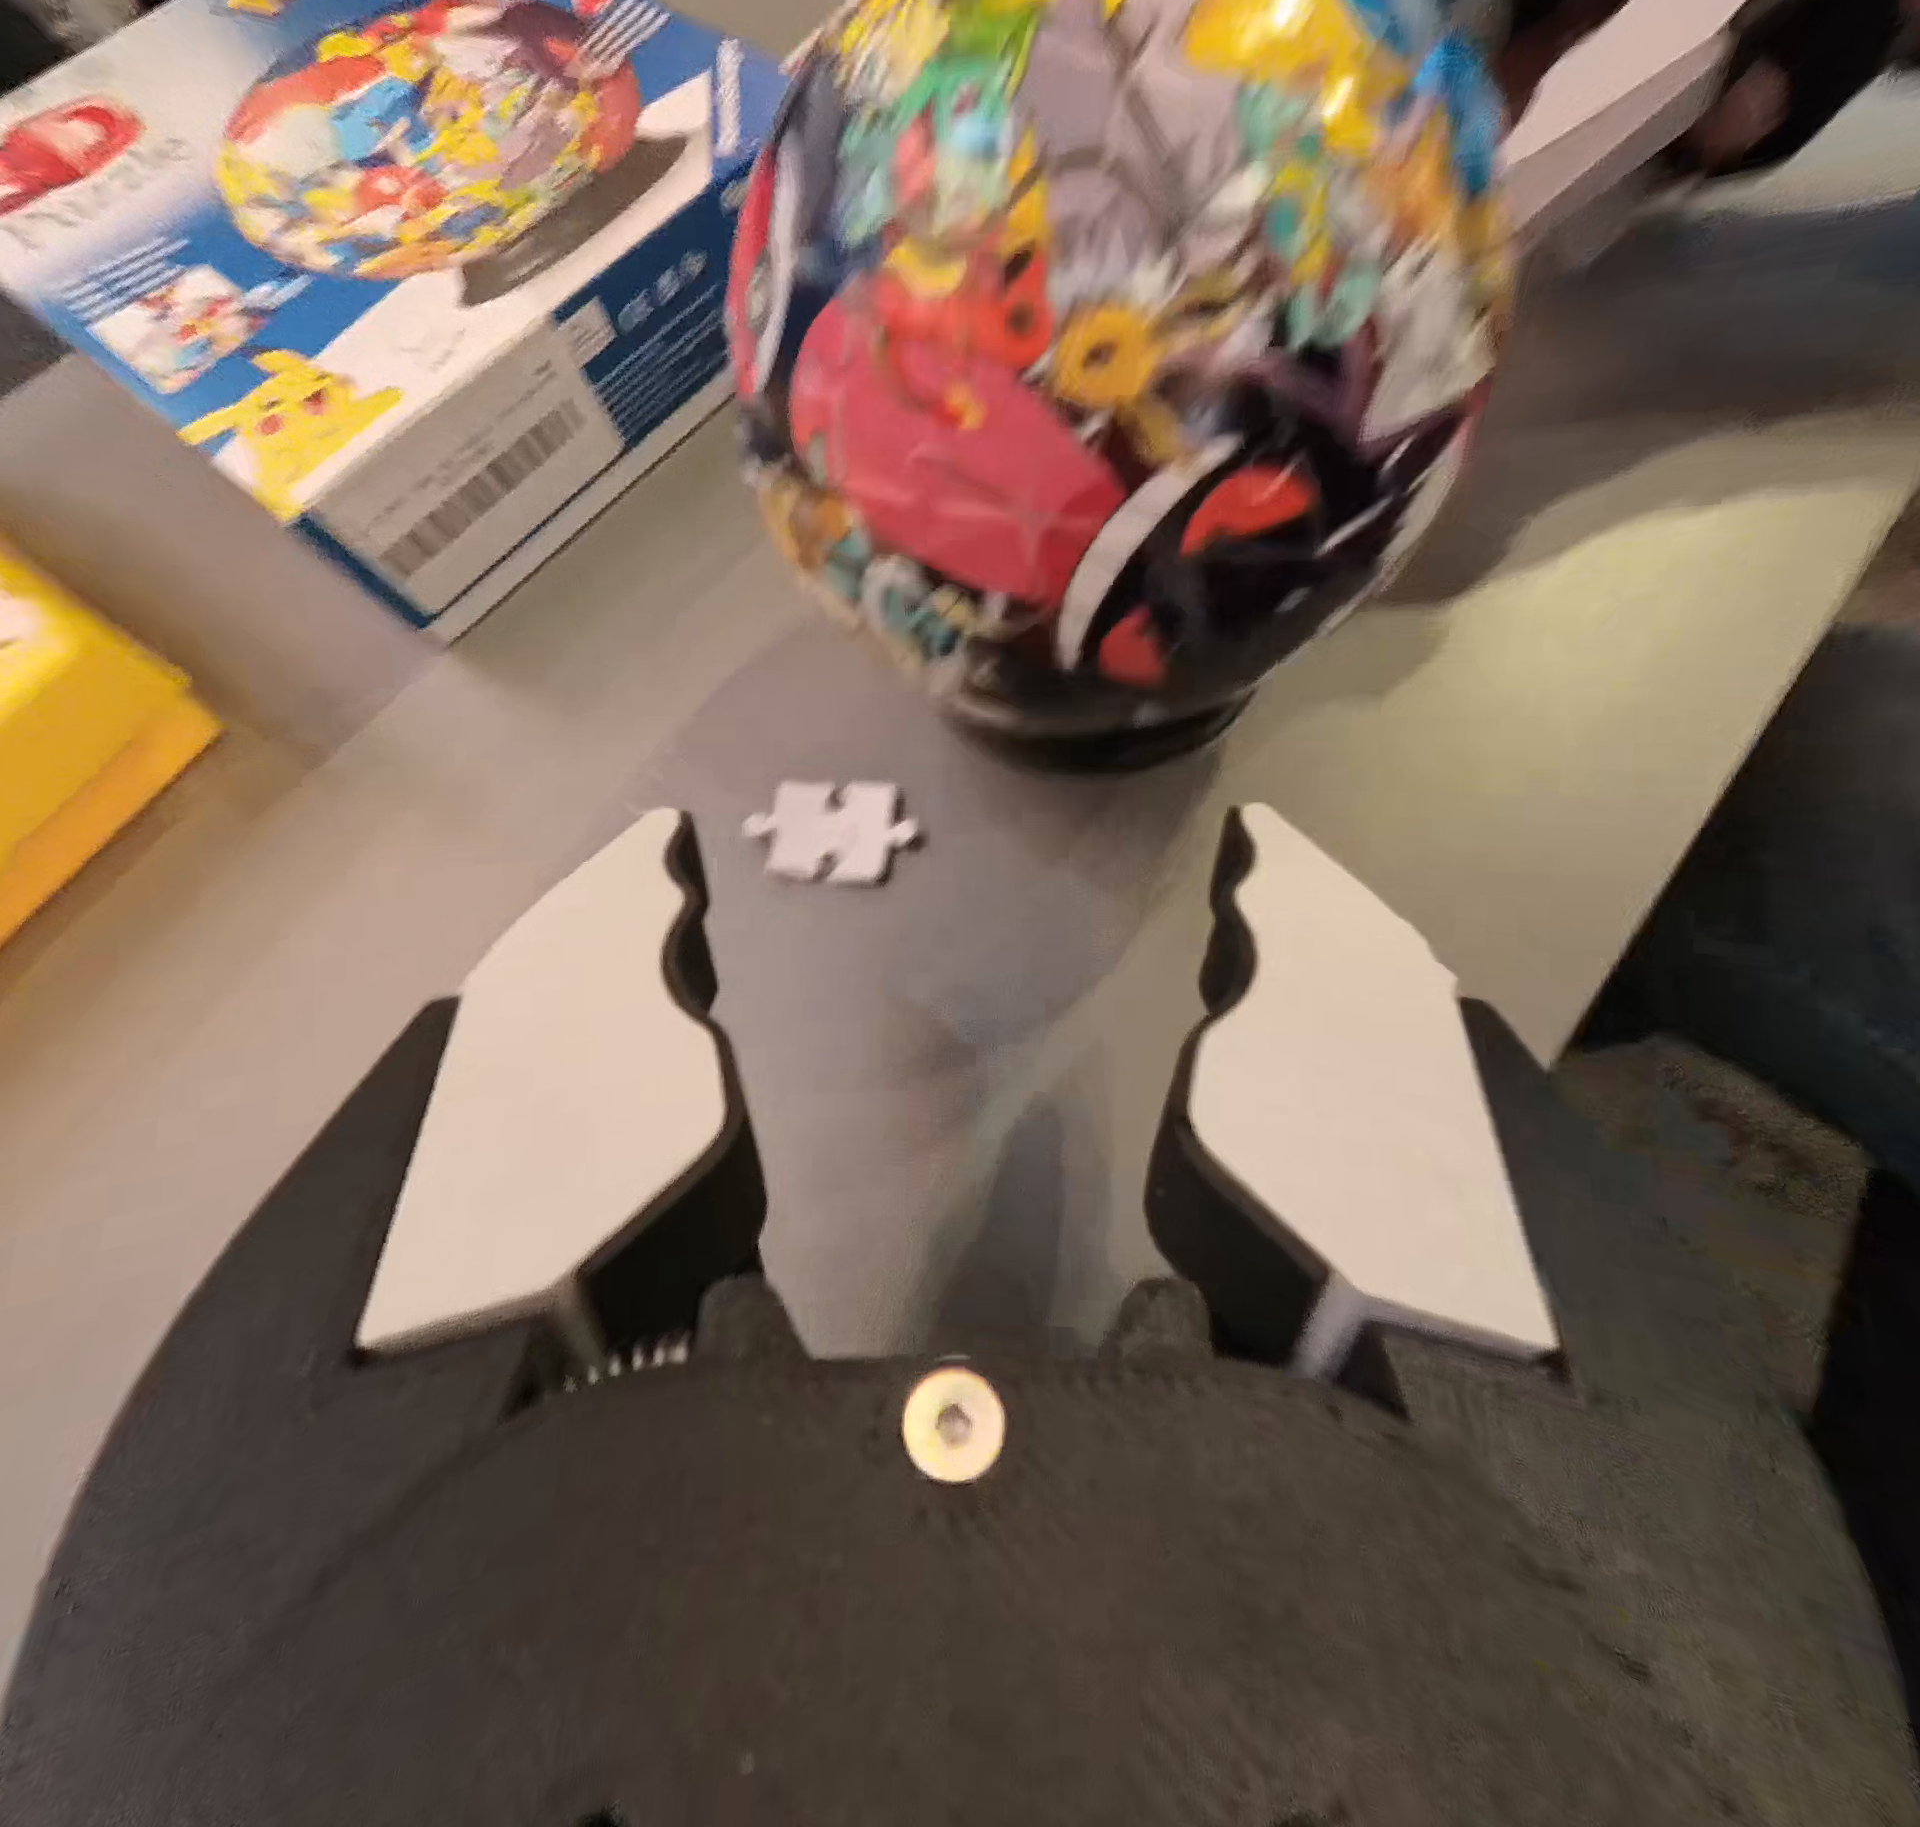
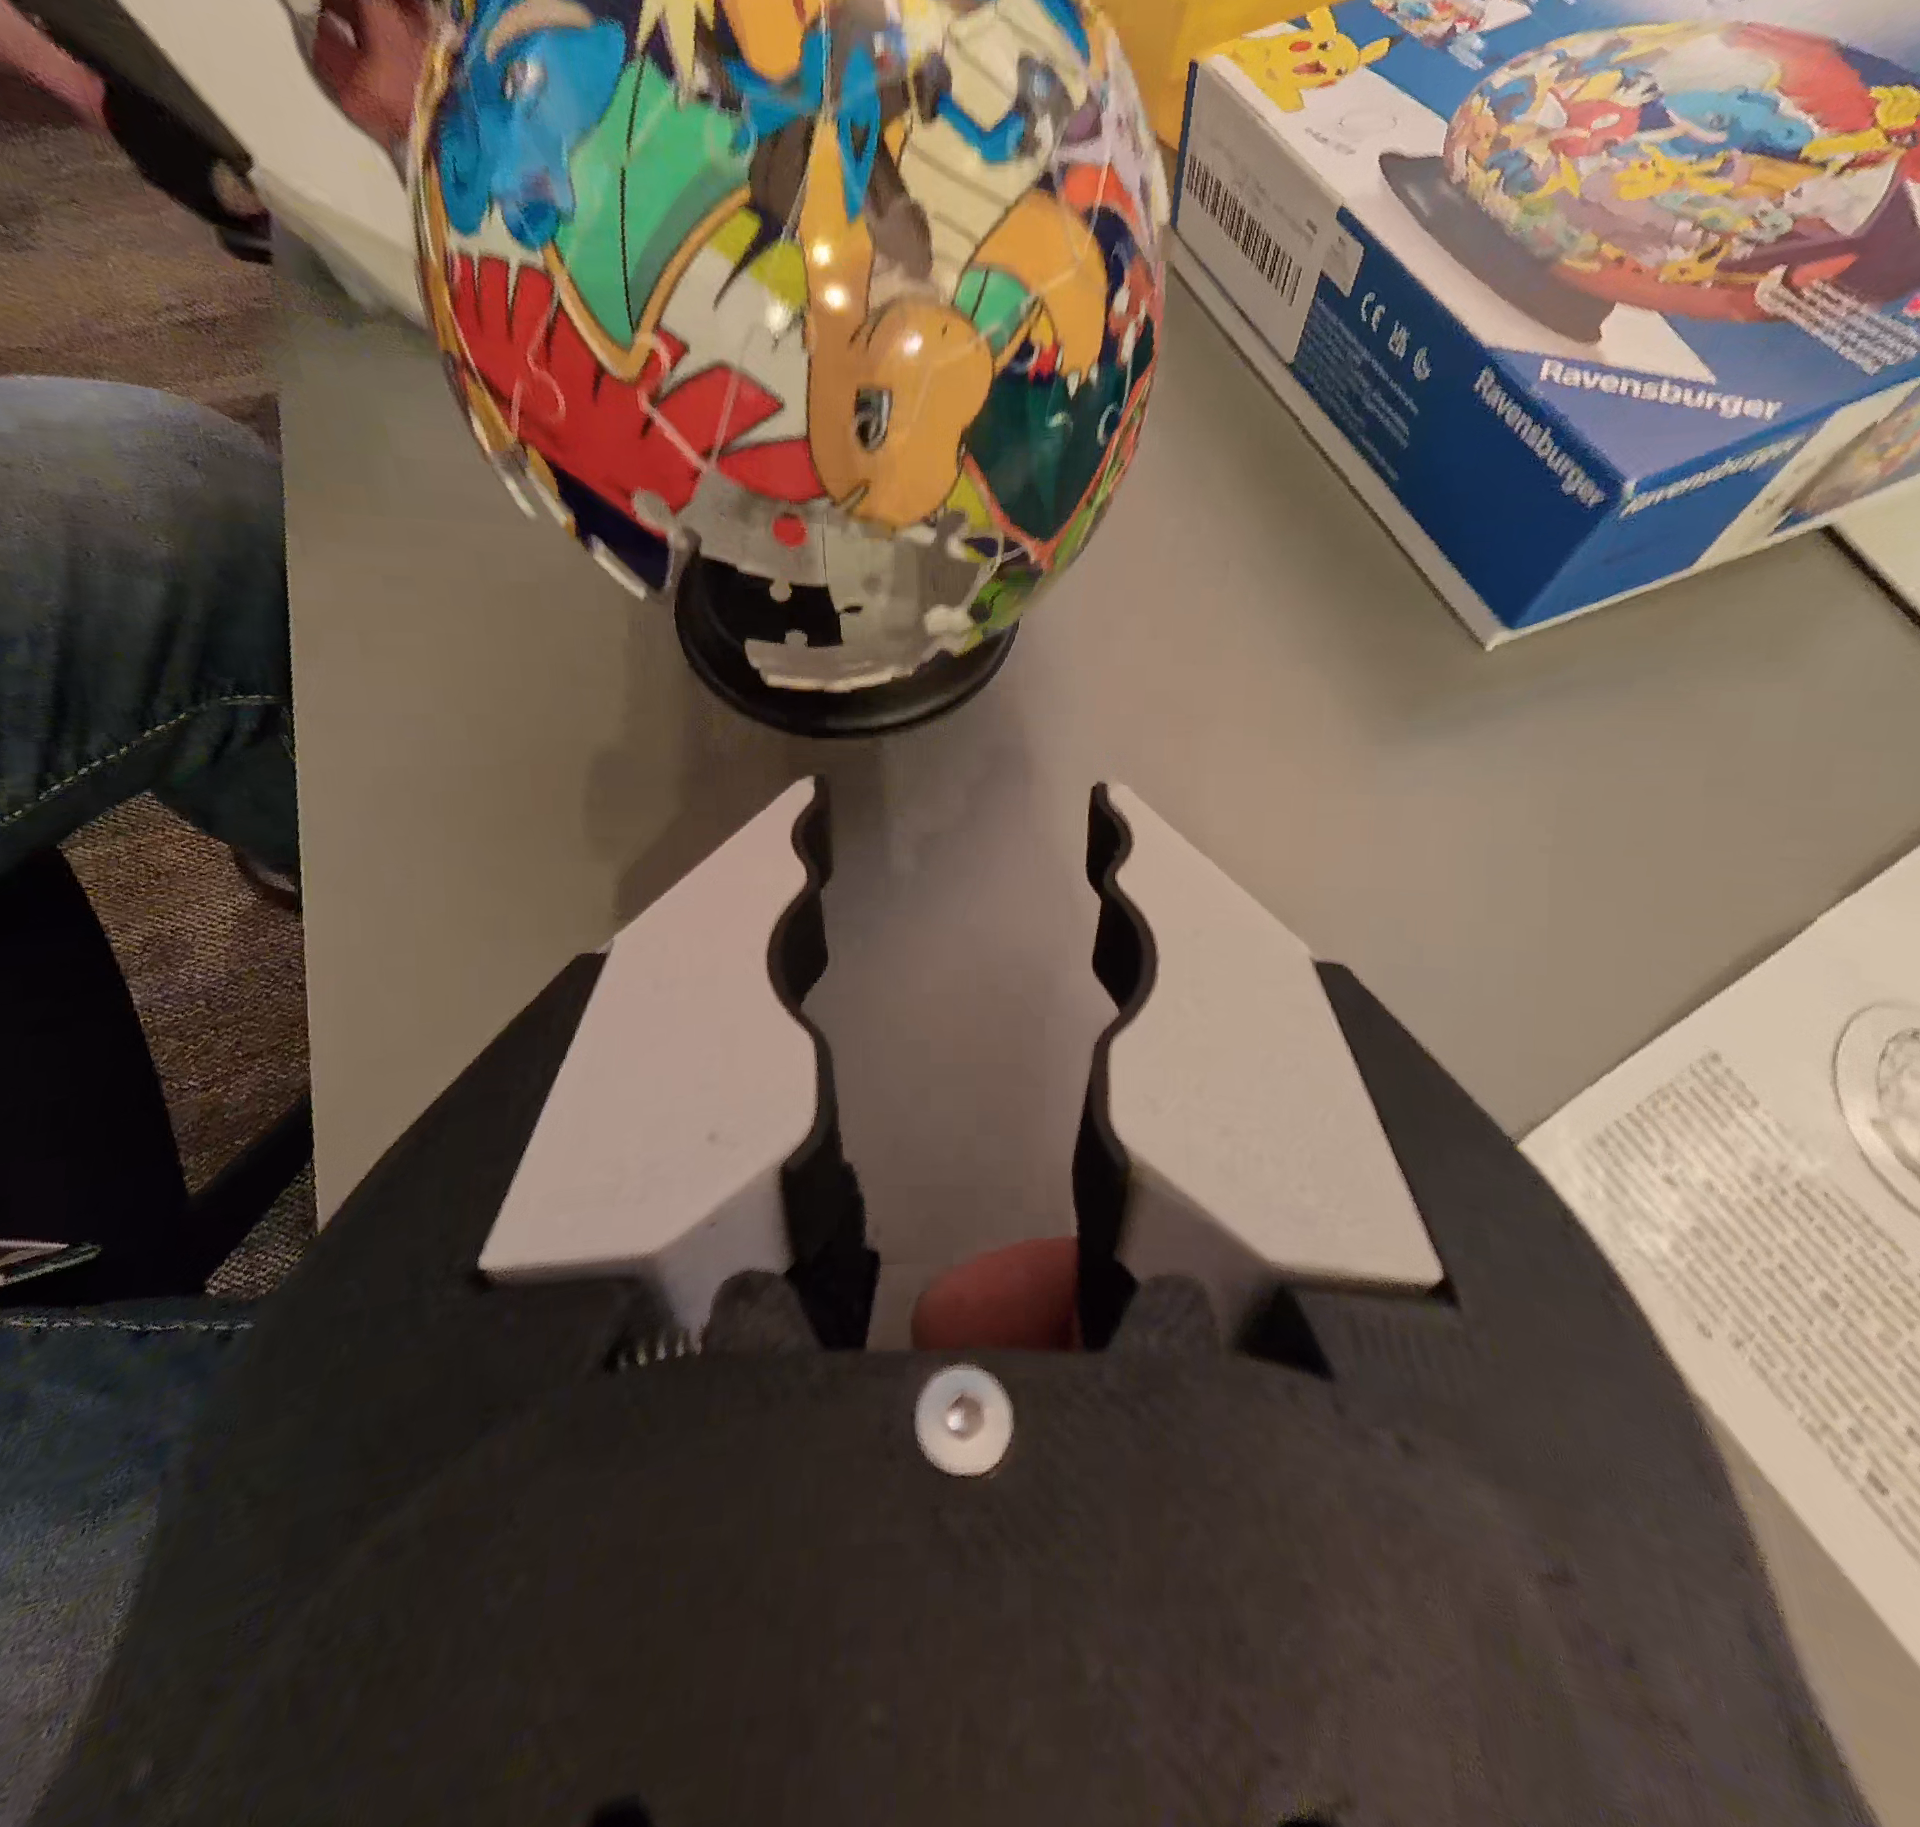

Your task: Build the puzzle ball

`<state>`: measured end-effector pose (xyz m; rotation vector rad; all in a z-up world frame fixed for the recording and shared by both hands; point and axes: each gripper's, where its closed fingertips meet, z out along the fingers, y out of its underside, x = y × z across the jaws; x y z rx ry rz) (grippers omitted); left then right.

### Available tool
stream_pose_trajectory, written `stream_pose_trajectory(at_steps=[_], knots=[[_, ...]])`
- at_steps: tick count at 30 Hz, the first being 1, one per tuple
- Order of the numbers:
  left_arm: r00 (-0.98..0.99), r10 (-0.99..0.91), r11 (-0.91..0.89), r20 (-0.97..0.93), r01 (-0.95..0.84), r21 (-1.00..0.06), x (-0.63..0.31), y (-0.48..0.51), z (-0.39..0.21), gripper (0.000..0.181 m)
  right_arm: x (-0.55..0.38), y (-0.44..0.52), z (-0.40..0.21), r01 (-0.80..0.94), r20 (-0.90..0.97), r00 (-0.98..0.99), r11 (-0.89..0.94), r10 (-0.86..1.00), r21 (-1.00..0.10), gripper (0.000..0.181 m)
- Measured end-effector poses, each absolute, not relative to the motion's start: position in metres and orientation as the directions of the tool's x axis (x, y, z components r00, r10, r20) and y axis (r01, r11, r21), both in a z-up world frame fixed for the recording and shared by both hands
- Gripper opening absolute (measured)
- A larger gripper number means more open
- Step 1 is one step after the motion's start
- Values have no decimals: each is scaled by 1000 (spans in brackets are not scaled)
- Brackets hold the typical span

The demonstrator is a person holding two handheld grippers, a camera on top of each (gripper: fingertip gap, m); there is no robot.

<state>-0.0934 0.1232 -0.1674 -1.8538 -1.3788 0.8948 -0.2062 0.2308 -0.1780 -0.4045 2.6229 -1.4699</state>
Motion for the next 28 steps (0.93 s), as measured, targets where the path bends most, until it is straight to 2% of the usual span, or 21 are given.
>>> stream_pose_trajectory(at_steps=[2, 8, 16, 20, 21, 23, 28], knots=[[192, 955, -295, -225, 591, -751, -81, 101, -179, 89, -204, 235, -185, -174, 33, -960, 505, -277, -845, 46], [246, 933, -361, -264, 674, -645, -75, 86, -201, 79, -206, 236, -183, -147, 28, -970, 496, -240, -856, 40], [321, 929, -359, -183, 663, -657, -112, 90, -211, 70, -208, 234, -190, -122, -7, -973, 539, -232, -833, 36], [360, 932, -284, -32, 674, -682, -119, 100, -216, 48, -209, 234, -192, -135, 12, -975, 546, -222, -827, 33], [348, 937, -271, -25, 681, -680, -120, 98, -216, 48, -209, 233, -193, -138, 13, -975, 552, -224, -822, 33], [349, 937, -268, -20, 681, -681, -119, 97, -216, 38, -209, 233, -195, -136, 8, -974, 561, -225, -816, 33], [352, 934, -301, -70, 663, -685, -115, 97, -214, 37, -211, 233, -195, -120, -5, -977, 562, -215, -819, 32]])
